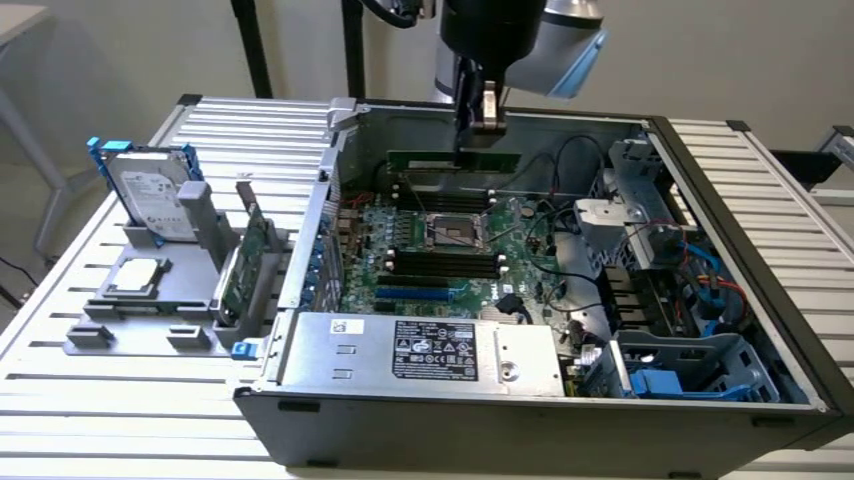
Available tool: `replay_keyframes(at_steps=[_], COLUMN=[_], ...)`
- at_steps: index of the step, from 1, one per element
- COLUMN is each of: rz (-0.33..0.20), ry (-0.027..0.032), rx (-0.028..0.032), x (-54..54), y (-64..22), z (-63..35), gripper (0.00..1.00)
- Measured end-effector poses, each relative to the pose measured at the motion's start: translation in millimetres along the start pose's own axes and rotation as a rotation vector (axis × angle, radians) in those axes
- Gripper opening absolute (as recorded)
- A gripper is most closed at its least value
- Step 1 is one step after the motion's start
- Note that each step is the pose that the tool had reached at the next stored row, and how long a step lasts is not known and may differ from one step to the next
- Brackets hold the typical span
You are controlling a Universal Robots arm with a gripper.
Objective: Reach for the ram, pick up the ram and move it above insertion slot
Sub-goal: 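Pick up the ram and move it above insertion slot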
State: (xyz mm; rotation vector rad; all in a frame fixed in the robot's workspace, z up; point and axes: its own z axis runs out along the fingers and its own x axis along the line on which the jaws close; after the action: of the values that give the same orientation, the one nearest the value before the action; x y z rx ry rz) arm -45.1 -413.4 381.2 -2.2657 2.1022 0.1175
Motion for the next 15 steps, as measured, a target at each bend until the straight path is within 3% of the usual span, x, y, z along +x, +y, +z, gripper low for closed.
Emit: replay_keyframes(at_steps=[15], rz=[0.065], ry=[-0.0008], rx=[0.0057], x=[-9.9], y=[-6.6], z=[5.6], gripper=[0.13])
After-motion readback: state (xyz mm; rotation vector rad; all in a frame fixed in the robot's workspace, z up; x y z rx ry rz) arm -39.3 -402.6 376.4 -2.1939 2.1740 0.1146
